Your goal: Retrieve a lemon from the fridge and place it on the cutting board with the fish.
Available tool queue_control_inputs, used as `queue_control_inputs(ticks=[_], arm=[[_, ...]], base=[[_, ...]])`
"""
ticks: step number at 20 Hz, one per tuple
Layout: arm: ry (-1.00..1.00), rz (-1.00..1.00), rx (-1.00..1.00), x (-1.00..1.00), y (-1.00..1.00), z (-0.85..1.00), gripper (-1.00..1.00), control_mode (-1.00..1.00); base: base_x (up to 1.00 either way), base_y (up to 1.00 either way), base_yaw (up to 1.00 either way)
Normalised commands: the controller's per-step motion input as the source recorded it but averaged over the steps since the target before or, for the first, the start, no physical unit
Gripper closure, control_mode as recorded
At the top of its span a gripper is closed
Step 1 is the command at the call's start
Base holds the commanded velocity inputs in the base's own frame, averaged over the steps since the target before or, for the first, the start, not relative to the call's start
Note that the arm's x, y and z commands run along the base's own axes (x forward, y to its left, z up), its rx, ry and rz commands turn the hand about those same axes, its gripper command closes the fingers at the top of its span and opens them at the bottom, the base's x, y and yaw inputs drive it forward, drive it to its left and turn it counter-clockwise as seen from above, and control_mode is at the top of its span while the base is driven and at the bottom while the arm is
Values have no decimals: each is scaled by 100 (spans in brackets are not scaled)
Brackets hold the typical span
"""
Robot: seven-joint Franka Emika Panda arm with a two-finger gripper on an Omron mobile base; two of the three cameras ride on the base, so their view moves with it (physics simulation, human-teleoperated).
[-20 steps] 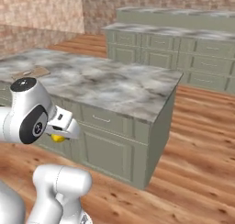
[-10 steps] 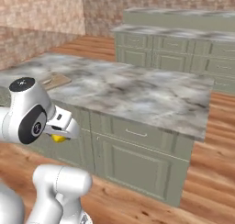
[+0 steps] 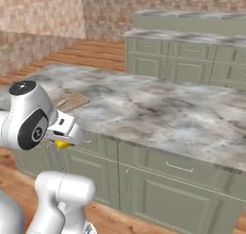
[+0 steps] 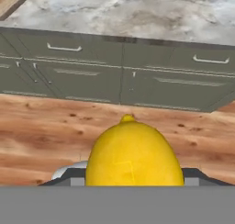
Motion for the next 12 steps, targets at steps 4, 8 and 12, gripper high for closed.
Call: queue_control_inputs(ticks=[4, 8, 12], arm=[[0, 0, 0, 0, 0, 0, 100, 100], [0, 0, 0, 0, 0, 0, 100, 100], [0, 0, 0, 0, 0, 0, 100, 100]], base=[[61, 52, -21], [31, 63, -35], [16, 76, -39]])
